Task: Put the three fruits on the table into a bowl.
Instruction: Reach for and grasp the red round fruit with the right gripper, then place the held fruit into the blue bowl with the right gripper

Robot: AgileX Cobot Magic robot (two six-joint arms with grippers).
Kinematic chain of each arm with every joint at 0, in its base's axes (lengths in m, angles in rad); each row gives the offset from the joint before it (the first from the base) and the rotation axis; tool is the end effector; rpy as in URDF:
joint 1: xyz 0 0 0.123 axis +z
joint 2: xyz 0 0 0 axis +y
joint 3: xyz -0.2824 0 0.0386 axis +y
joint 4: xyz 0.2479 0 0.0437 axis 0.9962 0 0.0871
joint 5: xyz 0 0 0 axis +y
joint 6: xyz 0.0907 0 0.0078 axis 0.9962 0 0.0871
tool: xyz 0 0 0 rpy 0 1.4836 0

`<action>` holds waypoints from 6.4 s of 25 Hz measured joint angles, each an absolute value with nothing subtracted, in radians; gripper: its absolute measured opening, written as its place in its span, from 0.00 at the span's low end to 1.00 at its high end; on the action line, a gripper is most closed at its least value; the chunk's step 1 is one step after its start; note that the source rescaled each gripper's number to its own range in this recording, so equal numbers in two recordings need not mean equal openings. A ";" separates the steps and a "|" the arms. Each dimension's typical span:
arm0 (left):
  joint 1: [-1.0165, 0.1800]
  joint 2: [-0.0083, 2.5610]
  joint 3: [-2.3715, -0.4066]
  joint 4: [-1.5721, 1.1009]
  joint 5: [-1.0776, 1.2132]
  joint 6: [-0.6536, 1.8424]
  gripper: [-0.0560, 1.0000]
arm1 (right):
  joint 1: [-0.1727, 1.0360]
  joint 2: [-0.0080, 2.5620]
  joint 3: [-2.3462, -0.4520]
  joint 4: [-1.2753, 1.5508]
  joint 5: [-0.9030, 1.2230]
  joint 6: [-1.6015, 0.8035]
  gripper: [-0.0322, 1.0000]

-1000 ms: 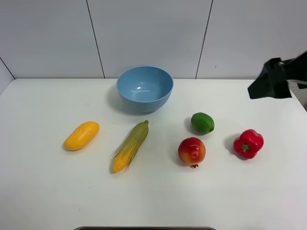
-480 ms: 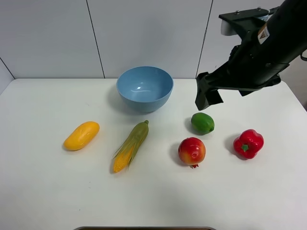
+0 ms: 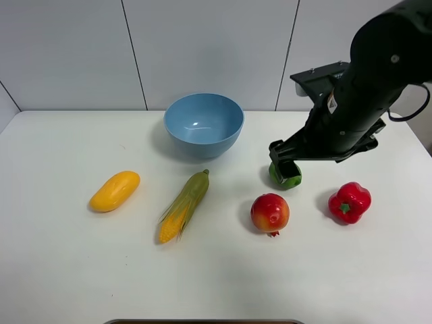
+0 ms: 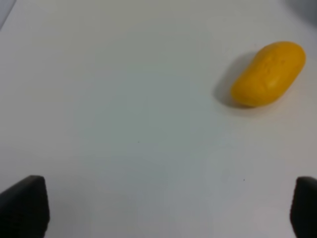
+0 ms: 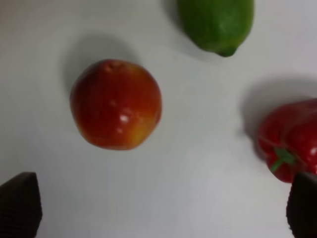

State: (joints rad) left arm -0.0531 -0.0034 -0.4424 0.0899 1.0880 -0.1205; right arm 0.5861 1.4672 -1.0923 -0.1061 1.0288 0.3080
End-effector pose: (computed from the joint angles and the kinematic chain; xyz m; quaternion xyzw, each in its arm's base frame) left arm -0.0002 0.0073 0.2592 -0.0305 0.8724 0.0026 0.4879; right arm 0.2368 0.1473 0.2700 -0.1585 0.9780 0.0110 0.1352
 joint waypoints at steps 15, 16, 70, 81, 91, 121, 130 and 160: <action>-0.053 -0.003 -0.442 0.090 1.088 -0.120 1.00 | 0.578 1.663 -0.994 -0.060 0.777 0.309 1.00; -0.053 -0.003 -0.442 0.090 1.088 -0.120 1.00 | 0.578 1.677 -0.994 -0.053 0.760 0.309 1.00; -0.053 -0.003 -0.442 0.090 1.088 -0.120 1.00 | 0.562 1.931 -0.994 0.032 0.621 0.290 0.95; -0.053 -0.003 -0.442 0.089 1.088 -0.120 1.00 | 0.562 1.932 -0.994 0.052 0.624 0.281 0.36; -0.053 -0.003 -0.442 0.089 1.088 -0.120 1.00 | 0.562 1.932 -0.994 0.052 0.635 0.271 0.36; -0.053 -0.003 -0.442 0.089 1.088 -0.120 1.00 | 0.562 1.637 -0.994 0.032 0.655 0.282 0.36; -0.053 -0.003 -0.442 0.089 1.088 -0.120 1.00 | 0.562 1.450 -0.994 0.000 0.630 0.282 0.36; -0.053 -0.003 -0.442 0.089 1.088 -0.120 1.00 | 0.562 1.845 -1.603 -0.125 0.478 0.234 0.36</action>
State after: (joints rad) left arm -0.0531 -0.0034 -0.4424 0.0888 1.0880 -0.1205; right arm 0.5621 1.8449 -1.6032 -0.1253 0.4778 0.2340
